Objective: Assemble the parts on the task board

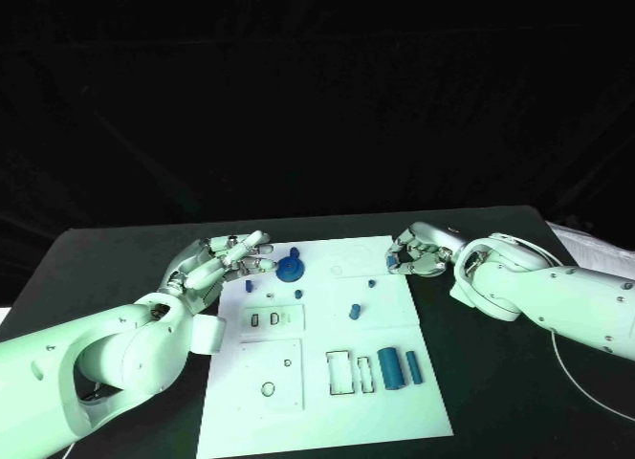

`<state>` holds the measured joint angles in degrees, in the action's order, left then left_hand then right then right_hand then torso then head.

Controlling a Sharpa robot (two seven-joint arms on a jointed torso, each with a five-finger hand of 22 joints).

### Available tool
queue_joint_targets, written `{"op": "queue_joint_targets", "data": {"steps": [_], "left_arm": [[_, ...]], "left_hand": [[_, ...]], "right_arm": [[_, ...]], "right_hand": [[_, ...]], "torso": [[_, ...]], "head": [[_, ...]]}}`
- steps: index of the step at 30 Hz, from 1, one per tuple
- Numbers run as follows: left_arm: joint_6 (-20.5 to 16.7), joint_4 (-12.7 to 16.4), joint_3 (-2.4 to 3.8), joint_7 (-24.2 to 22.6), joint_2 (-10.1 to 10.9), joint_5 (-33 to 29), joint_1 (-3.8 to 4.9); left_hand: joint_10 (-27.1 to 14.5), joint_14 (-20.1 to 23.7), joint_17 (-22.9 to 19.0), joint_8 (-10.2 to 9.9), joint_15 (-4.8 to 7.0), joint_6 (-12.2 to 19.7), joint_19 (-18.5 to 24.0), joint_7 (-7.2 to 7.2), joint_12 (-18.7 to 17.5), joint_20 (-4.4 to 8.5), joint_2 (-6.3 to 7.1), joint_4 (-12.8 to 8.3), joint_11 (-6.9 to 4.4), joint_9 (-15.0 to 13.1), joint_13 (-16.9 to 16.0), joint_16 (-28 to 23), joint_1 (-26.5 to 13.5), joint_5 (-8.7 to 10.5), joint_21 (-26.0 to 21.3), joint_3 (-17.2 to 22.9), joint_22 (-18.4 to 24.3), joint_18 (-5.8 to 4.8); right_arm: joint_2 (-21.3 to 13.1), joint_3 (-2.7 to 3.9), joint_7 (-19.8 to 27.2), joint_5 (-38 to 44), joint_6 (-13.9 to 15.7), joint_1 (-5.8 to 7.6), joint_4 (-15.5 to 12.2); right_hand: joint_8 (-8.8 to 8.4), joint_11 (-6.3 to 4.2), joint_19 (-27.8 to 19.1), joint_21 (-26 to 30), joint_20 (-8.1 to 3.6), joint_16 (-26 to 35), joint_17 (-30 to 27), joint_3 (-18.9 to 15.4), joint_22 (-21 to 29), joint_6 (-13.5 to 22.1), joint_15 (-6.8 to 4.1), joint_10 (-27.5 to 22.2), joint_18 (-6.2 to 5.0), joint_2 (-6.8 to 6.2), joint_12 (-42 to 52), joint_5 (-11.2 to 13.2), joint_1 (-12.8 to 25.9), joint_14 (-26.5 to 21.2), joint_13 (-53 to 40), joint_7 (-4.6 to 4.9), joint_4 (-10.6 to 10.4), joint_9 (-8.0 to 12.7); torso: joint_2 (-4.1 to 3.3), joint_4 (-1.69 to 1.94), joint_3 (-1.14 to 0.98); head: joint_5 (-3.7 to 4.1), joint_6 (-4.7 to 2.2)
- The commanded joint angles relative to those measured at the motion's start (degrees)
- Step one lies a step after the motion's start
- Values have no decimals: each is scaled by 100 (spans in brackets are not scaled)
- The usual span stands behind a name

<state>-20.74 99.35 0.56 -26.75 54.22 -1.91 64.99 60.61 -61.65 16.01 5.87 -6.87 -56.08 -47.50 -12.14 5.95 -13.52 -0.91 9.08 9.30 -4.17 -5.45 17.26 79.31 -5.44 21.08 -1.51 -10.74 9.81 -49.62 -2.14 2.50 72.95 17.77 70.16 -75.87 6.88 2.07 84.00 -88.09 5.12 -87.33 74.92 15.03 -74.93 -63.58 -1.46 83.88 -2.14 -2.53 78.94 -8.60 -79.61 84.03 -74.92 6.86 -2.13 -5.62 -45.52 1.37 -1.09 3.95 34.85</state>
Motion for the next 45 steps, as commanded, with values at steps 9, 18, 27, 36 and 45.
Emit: {"op": "queue_joint_targets", "data": {"steps": [9,18,27,36,45], "left_arm": [[107,4,3,-33,5,-6,1],[107,-25,-12,-20,10,-6,1],[103,-151,-16,-39,5,-32,2],[67,-234,-16,-46,-11,-57,3],[15,-327,-15,-70,-17,-65,5]], "left_hand": [[-17,49,5,-38,10,-1,30,-11,-28,9,-58,-36,3,9,-4,-28,19,17,21,10,-4,64],[-14,49,10,-40,11,-4,31,-10,-31,9,-63,-47,2,8,-4,-28,27,17,22,8,-4,65],[-9,49,18,-43,12,-8,32,-6,-34,9,-65,-73,-1,8,-6,-29,52,15,24,8,-5,66],[-8,49,19,-44,12,-9,33,-5,-35,9,-67,-78,-1,7,-6,-29,56,15,25,8,-5,66],[-5,48,22,-45,13,-11,33,-4,-36,9,-67,-89,-3,7,-6,-29,65,15,26,8,-5,66]], "right_arm": [[-33,7,-480,-118,471,-6,-268],[-82,39,-1291,-383,589,95,-1064],[342,39,-1850,-70,484,116,-1579],[897,-9,-2133,502,360,9,-1706],[1342,-82,-2249,897,157,-150,-1601]], "right_hand": [[27,-82,274,-18,-86,-23,933,108,-1093,-104,-96,15,111,216,-6,-80,23,480,-587,-98,30,-99],[-51,-42,199,23,-83,4,879,271,-1000,13,-72,-73,88,308,-154,-20,-12,467,-485,-42,138,-106],[-79,-24,165,42,-71,25,836,325,-958,52,-57,-109,77,315,-211,-67,21,458,-447,-21,164,-110],[-87,-11,158,48,-59,34,821,337,-949,59,-45,-121,75,273,-226,-66,89,454,-440,-11,177,-122],[-84,-12,150,53,-53,41,810,321,-939,44,-43,-116,72,220,-219,-48,156,452,-448,-14,178,-135]], "torso": [[5,-1,-1],[15,19,13],[15,15,15],[2,13,19],[-1,-8,3]], "head": [[-8,9],[-45,6],[-249,75],[-365,116],[-492,163]]}}
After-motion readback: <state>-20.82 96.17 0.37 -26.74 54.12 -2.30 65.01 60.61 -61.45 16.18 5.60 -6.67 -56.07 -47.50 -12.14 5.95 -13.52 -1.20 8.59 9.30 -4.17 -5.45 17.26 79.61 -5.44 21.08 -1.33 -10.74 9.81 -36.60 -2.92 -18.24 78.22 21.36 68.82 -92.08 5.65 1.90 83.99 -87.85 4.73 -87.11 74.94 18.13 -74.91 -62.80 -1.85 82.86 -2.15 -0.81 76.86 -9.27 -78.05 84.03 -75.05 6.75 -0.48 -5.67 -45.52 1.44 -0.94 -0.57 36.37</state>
